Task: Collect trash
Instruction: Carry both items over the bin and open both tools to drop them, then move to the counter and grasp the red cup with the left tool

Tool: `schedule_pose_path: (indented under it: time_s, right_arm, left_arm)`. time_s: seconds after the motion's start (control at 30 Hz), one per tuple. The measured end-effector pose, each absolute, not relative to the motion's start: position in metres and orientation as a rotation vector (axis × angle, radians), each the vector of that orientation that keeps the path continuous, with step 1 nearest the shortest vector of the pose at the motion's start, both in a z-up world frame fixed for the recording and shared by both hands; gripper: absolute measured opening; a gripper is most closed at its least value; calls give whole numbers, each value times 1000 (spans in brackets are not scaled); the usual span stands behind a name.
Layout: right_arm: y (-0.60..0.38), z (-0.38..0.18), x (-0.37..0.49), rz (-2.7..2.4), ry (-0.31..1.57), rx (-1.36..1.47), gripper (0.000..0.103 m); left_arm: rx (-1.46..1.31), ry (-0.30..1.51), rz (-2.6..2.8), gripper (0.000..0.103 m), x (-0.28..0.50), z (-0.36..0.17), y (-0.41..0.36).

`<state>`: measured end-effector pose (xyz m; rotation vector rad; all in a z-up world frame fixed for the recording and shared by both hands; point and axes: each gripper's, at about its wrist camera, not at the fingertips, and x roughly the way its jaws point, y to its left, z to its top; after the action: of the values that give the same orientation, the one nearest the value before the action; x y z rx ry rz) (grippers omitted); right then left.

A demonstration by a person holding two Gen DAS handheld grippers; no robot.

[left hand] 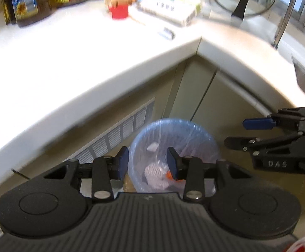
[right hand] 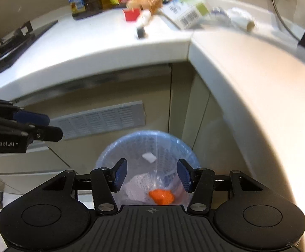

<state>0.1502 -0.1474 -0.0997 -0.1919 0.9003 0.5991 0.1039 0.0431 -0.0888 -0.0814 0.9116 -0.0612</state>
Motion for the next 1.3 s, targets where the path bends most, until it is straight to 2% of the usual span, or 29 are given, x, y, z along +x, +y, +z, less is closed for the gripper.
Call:
schedule_pose_path:
  time_s: [0.5,1.0,1.3]
  right_arm:
    - [-126,-28,166,558,712,-143,53]
    - [-136,-13,205,548,672,-140,53]
    - [-147,-14,248,633,631,-164,53]
  left_arm:
    - [-107,704,-42,36,117,-15,64]
    - [-142,658,43,36,154,-6,68]
    - [-145,650,159,41,188,-1,56]
